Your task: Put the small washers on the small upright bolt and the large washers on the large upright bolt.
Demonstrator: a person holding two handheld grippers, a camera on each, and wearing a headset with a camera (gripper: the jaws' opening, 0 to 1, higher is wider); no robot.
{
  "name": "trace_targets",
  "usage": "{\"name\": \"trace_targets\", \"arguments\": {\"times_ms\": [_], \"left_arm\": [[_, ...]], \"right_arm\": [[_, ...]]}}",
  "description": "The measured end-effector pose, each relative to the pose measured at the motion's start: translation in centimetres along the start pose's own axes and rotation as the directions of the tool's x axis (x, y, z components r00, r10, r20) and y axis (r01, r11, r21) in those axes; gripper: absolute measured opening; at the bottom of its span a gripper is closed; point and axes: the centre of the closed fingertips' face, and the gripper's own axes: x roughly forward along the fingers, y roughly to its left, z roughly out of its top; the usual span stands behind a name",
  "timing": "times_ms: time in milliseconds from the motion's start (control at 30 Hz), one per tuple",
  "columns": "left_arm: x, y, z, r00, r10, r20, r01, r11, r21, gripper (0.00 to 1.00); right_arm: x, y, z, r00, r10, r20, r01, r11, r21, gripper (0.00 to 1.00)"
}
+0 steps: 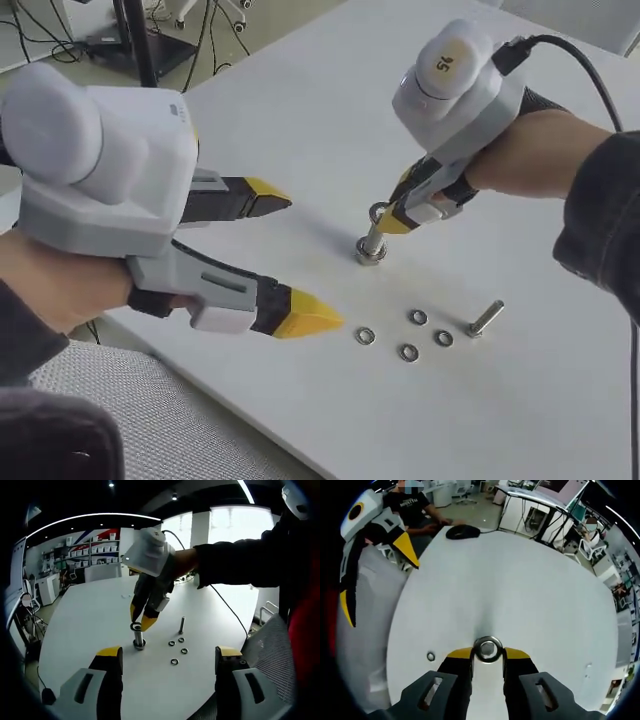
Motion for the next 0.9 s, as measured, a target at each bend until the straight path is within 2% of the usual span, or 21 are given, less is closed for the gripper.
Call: {"name": "trace_targets", "arguments": {"times_ms": [333,567,900], "left_arm": [[0.0,0.0,0.2,1.0,0.002,0.001,-0.002,1.0,0.0,0.75],[0.0,0.0,0.4,1.0,0.0,0.004,0.0,1.0,0.0,0.74],[-0.1,0.1,0.5,1.0,-0.002,-0.003,0.002,1.0,0.009,0.74]], "right_arm": [[0.9,0.3,0.0,0.9997,0.021,-0.011,-0.021,1.0,0.001,0.23],[2.2,0.2,-0.5,0.9989,0.032,-0.033,-0.032,0.999,0.001,0.23],[3.2,0.3,-1.0,0.9978,0.05,-0.043,-0.05,0.999,0.017,0.23]]}}
